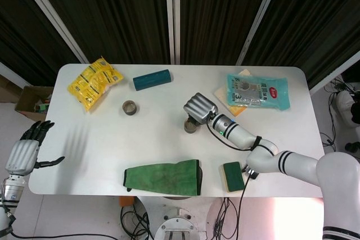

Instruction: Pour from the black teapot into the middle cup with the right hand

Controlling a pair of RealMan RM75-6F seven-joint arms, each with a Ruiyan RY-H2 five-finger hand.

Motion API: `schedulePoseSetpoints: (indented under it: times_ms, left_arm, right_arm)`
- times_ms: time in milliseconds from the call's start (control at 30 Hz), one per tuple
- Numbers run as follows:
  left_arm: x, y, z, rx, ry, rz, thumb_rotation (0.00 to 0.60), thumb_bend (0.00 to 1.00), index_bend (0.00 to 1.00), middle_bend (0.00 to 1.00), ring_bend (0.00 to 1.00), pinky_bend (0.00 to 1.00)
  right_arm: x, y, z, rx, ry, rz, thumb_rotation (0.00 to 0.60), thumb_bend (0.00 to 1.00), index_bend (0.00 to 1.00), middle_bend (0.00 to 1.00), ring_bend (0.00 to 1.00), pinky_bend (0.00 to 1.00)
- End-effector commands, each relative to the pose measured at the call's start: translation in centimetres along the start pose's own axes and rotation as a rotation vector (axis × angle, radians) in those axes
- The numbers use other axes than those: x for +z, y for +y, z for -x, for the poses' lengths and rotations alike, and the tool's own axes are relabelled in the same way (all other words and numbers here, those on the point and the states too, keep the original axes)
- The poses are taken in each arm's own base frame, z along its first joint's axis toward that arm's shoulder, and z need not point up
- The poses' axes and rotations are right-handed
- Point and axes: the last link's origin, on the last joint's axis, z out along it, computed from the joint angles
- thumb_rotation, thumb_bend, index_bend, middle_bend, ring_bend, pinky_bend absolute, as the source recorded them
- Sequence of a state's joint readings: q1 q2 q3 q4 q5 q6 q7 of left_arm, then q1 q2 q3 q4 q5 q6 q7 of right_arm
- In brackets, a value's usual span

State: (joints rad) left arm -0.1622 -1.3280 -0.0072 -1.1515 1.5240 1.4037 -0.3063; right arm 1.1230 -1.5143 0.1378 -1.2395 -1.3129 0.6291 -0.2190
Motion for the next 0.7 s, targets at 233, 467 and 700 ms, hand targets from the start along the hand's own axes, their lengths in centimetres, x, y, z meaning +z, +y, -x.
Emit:
schedulePoseSetpoints:
  times_ms: [233, 467, 700]
  left_arm:
    - [0.0, 0.1, 0.0, -0.002, 0.003, 0.004, 0.441, 0.07, 0.12, 0.09, 0.03, 0.18]
    - [0.0, 0.1, 0.0, -0.003, 0.001, 0.004, 0.441, 0.07, 0.12, 0.09, 0.03, 0.18]
    - [0.2, 0.6, 0.2, -0.006, -0.001, 0.016, 0.442, 0.07, 0.12, 0.09, 0.03, 0.18]
  right_arm:
    - [-1.4, 0.9, -1.8, 0.177, 0.142, 0.017, 0.600, 0.45, 1.00, 1.00, 0.88, 0.68]
    - [-3.7, 3.1, -1.9, 0.385, 0.247, 0.052, 0.600, 0.45, 1.00, 1.00, 0.88, 0.68]
    - [-6.9, 4.9, 0.1, 0.469, 0.257, 0.093, 0.600, 0.44, 1.00, 1.00, 0.88, 0.68]
